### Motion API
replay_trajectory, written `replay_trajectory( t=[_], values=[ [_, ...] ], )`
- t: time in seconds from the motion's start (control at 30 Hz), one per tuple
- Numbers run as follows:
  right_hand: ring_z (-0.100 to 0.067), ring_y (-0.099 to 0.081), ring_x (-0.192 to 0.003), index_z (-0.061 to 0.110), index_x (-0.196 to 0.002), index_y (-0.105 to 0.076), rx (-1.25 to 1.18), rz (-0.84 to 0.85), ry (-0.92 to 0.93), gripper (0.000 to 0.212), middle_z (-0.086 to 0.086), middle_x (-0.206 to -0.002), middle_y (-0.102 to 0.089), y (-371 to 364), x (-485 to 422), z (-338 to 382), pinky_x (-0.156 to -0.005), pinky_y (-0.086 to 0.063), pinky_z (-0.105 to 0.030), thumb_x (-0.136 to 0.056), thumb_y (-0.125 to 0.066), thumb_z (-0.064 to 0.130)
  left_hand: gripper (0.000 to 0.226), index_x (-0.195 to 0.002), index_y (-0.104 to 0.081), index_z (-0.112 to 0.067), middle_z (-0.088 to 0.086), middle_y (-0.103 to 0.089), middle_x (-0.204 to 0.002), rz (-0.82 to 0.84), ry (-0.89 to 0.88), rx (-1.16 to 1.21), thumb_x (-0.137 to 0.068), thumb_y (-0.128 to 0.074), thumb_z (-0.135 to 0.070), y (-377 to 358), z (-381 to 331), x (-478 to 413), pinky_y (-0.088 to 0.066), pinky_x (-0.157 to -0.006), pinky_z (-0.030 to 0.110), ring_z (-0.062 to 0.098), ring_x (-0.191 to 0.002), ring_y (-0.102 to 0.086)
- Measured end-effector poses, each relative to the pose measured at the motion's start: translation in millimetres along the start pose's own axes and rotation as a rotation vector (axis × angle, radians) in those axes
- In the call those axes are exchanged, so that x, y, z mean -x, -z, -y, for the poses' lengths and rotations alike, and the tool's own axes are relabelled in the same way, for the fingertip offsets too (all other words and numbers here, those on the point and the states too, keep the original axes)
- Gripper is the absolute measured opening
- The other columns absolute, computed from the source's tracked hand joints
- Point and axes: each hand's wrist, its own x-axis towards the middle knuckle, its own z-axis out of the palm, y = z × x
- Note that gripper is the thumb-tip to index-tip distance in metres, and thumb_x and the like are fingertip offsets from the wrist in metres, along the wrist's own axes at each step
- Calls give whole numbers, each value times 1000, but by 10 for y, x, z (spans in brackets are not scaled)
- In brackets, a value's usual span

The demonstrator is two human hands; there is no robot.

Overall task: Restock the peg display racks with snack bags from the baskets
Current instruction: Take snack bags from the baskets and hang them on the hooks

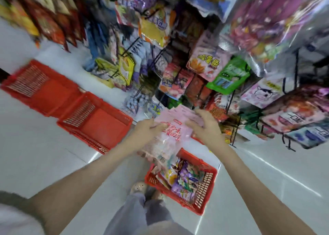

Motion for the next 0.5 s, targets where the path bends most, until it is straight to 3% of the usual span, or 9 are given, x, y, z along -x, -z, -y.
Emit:
replay_trajectory(
  t=[0.03, 0.13, 0.23, 0.3, 0.37, 0.43, 0.5],
  values=[
    [-27, -55, -106, 11, -124, -56, -35, 60, -20, 35, -8, -116, -58, 91, 15, 95, -90, -40, -33, -92, -63, 22, 32, -71, -61, -10, 6, -70, -74, 7, 16, 25, -89, -65, -36, 75, -77, 74, -37, -59, 18, 5, -62, -54],
    [-19, -58, -79, 20, -99, -63, -90, 136, 114, 7, 3, -89, -64, 304, 60, 364, -69, -42, -25, -94, -58, 18, 40, -65, -42, -17, 1, -44, -65, 2, 46, 8, -89, -64, -40, 280, -200, 231, -32, -60, 24, 14, -65, -46],
    [4, -53, -75, 21, -89, -65, -92, 151, 229, 10, 15, -86, -63, 432, 52, 619, -68, -38, -12, -93, -59, 14, 54, -79, -55, -11, 3, -61, -89, 5, 49, 75, -74, -68, -63, 483, -266, 312, -45, -84, 28, 17, -83, -60],
    [7, -54, -73, 29, -82, -64, -80, 127, 288, 18, 18, -82, -64, 473, 38, 797, -69, -39, -13, -92, -61, 14, 71, -92, -63, -11, 1, -67, -108, -21, 20, 103, -62, -67, -75, 618, -337, 376, -47, -98, 40, 21, -98, -66],
    [5, -56, -70, 35, -75, -63, -77, 94, 313, 24, 19, -75, -65, 485, 9, 925, -68, -42, -15, -90, -63, 16, 68, -109, -66, -12, 1, -68, -114, -44, -18, 125, -69, -69, -67, 747, -405, 434, -46, -101, 39, 16, -102, -65],
    [0, -58, -69, 30, -74, -64, -47, 51, 337, 20, 16, -72, -66, 467, -22, 1032, -68, -44, -20, -89, -64, 16, 80, -124, -61, -11, 3, -64, -125, -54, -66, 149, -68, -68, -68, 876, -490, 484, -43, -105, 38, 14, -111, -61],
    [1, -57, -67, 24, -76, -64, -22, 17, 362, 16, 12, -73, -66, 438, -54, 1166, -65, -42, -19, -89, -64, 15, 83, -124, -61, -10, 5, -63, -126, -79, -99, 107, -68, -67, -71, 1001, -508, 453, -42, -105, 40, 18, -116, -59]
  ],
)
